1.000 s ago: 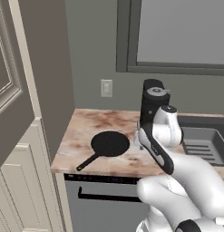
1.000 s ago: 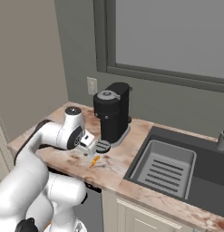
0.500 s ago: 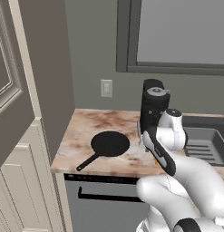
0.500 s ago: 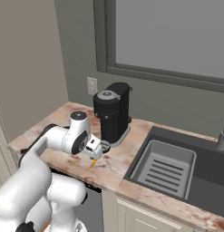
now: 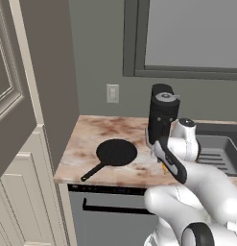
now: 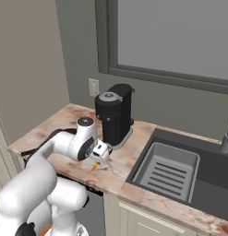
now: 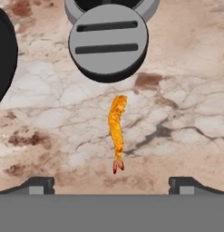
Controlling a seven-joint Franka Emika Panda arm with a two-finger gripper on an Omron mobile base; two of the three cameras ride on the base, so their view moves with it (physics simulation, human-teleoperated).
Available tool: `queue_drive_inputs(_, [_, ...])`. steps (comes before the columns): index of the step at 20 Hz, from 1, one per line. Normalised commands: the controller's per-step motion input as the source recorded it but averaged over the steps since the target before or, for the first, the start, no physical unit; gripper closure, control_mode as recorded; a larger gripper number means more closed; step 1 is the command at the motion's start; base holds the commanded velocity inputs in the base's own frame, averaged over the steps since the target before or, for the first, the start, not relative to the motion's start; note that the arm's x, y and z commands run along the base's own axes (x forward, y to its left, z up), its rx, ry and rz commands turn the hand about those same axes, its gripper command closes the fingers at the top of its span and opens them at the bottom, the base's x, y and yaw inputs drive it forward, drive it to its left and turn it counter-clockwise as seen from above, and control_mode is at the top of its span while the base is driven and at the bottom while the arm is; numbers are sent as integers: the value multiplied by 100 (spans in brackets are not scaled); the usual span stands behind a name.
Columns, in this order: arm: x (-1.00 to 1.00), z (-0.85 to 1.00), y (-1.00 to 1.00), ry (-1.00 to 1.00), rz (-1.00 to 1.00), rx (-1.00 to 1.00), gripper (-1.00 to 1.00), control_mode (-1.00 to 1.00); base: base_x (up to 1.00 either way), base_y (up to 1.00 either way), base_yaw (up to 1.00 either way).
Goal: Retrieve the pan from the cabinet, then place the raw meat into the pan to avoid contamination.
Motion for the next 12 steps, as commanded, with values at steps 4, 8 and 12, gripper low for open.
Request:
queue_drive_inputs(4, [11,-17,-16,-2,1,0,-100,-100,0,0,0])
queue_drive_inputs(8, [13,-18,-11,0,2,0,-100,-100,0,0,0])
queue_drive_inputs(12, [13,-18,-3,0,2,0,-100,-100,0,0,0])
